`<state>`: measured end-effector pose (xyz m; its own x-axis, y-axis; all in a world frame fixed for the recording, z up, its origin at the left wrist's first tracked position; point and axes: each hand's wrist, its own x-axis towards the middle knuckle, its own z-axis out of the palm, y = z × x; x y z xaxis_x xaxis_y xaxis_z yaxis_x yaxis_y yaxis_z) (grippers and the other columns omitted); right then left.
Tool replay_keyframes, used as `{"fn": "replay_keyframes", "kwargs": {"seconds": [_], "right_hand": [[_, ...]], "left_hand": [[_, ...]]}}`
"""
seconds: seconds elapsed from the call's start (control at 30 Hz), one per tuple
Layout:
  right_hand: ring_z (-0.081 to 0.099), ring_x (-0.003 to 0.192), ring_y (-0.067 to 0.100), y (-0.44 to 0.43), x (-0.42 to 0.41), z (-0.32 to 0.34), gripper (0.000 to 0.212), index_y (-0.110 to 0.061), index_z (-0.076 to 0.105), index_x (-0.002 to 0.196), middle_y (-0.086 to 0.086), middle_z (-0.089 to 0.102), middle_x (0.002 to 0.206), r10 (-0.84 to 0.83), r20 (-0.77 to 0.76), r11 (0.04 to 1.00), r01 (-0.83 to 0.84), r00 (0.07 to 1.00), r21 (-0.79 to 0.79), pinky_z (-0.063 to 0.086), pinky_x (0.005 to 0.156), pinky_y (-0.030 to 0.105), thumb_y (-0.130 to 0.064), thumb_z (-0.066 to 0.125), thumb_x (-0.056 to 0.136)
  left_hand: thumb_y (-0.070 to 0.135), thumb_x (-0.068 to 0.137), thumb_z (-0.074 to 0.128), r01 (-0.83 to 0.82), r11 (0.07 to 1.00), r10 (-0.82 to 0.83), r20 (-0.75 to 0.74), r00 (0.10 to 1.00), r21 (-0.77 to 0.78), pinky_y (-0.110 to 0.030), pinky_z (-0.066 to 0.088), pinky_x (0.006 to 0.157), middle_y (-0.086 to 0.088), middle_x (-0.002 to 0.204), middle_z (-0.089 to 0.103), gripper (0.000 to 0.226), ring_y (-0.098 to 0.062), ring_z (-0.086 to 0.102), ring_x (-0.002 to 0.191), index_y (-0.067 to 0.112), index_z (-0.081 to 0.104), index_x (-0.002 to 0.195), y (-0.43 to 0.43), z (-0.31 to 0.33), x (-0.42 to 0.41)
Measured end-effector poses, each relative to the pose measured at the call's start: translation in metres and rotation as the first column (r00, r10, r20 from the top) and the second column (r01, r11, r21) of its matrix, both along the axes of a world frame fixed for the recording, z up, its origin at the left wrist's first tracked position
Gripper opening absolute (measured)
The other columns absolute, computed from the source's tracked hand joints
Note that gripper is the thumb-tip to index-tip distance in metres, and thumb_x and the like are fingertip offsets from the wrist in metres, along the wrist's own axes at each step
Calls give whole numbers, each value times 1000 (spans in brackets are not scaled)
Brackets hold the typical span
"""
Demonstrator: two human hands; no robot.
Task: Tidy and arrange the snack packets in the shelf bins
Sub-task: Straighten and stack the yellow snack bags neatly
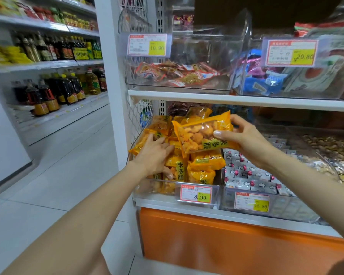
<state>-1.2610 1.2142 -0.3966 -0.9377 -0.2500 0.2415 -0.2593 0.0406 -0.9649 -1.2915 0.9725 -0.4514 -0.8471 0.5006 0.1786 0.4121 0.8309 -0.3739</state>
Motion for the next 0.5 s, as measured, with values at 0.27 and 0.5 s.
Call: {"fn": "replay_keyframes", "kwargs": {"seconds": [0.27, 0.5], "right_hand": [[68, 88, 12, -22, -7, -7, 38, -19, 55, 107, -2, 69, 93, -53, -96, 978, 71, 994, 196, 56, 73, 24, -17, 75, 75], [64, 96, 17, -15, -11, -6, 42, -17, 55, 112, 0, 66, 98, -125, -108, 957, 149, 986, 250, 54, 84, 33, -18, 76, 76]], "left_hand": [[73, 72, 53, -13, 997, 8, 81, 997, 72, -38, 17, 103, -1, 122, 55, 76, -17, 41, 120, 16, 55, 122, -14, 7, -2], [69, 77, 52, -47, 996, 42, 63, 997, 77, -37, 22, 99, -4, 113, 58, 70, -21, 45, 110, 19, 49, 125, -7, 8, 5]]}}
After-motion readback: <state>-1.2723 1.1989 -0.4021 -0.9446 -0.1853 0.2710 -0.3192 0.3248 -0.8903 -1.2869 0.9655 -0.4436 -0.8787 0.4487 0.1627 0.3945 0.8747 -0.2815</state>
